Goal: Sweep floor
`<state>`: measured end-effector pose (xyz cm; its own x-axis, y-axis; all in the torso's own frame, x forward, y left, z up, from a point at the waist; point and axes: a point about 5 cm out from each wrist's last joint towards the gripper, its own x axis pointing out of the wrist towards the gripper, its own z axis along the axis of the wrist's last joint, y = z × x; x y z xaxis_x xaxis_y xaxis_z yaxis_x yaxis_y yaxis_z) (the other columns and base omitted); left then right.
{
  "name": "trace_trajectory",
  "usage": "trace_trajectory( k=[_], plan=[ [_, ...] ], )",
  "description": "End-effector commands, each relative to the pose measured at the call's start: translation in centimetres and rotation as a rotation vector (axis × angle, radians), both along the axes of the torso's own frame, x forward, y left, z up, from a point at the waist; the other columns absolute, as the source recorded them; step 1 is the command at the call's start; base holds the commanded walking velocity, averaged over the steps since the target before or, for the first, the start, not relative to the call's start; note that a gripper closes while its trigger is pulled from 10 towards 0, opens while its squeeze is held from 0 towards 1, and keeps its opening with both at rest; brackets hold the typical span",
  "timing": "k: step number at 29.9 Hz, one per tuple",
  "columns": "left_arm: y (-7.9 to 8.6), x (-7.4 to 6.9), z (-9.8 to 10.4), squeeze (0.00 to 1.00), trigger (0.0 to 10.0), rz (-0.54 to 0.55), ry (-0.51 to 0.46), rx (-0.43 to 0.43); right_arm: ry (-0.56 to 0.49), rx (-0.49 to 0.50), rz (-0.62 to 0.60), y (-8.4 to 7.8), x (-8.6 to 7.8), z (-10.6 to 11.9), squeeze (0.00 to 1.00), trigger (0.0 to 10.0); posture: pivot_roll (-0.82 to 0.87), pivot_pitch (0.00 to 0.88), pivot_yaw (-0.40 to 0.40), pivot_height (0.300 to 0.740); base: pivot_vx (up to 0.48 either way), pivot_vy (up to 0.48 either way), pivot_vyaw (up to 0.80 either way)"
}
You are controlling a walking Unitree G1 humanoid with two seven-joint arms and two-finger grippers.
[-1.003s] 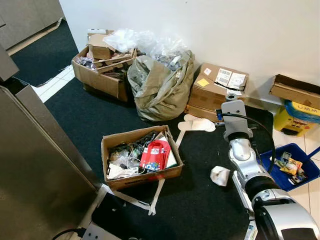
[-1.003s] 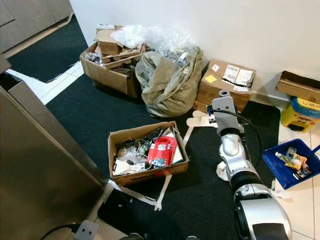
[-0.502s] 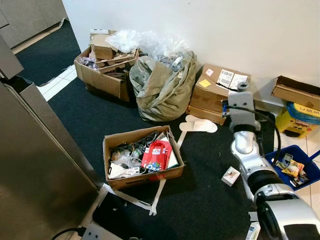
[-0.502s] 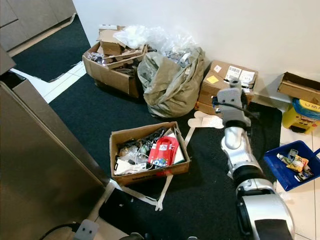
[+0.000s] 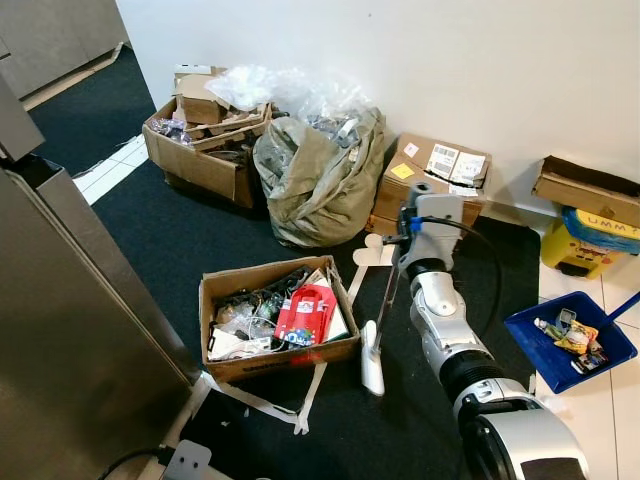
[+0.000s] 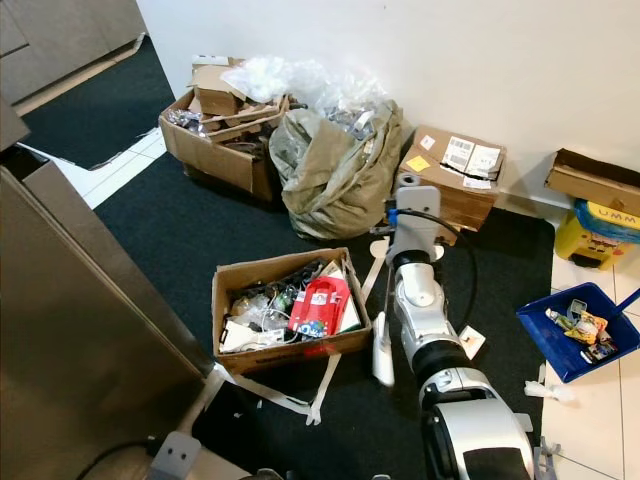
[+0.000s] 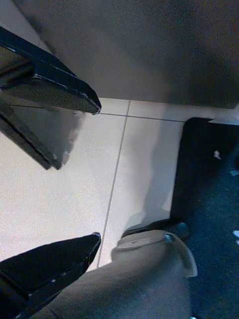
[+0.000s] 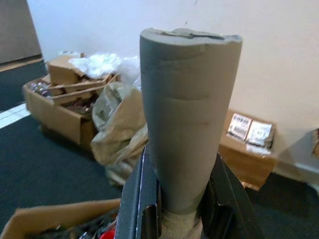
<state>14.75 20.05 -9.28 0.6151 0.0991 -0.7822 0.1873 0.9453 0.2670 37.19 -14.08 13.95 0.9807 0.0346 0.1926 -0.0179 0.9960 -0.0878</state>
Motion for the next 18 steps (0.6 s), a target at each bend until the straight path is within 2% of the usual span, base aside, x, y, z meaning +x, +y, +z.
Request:
trace_trajectory(
  k=[1,2,3,4,6,18],
  plan=[
    [-0.3,-0.1,-0.1,0.00,10.0,0.006,0.017,-0.004,0.070,0.010,0.035,0.8,-0.6,-1.8,0.00,10.0,-0.08,0.068,0.015,0.740,0.000,0.000,0.00],
    [-0.5,0.6,0.1,0.00,10.0,0.008,0.005,-0.008,0.147,-0.023,0.056,1.4,-1.3,-3.6,0.00,10.0,-0.09,0.042,0.019,0.740,0.000,0.000,0.00],
    [-0.5,0.6,0.1,0.00,10.0,0.008,0.005,-0.008,0.147,-0.023,0.056,1.4,-1.3,-3.6,0.00,10.0,-0.09,0.042,0.019,0.740,0.000,0.000,0.00],
    [-0.7,1.2,0.3,0.00,10.0,0.008,-0.006,-0.011,0.225,-0.045,0.072,1.8,-1.8,-5.1,0.00,10.0,-0.09,0.036,0.017,0.740,0.000,0.000,0.00],
    [-0.8,1.9,0.5,0.00,10.0,0.012,-0.020,-0.016,0.271,-0.047,0.120,2.3,-2.5,-6.4,0.00,10.0,-0.09,0.019,0.018,0.740,0.000,0.000,0.00],
    [-1.1,2.8,0.8,0.00,10.0,0.059,-0.043,-0.044,0.259,-0.021,0.202,2.5,-3.0,-6.6,0.00,10.0,-0.11,0.000,0.013,0.740,0.000,0.000,0.00]
  ],
)
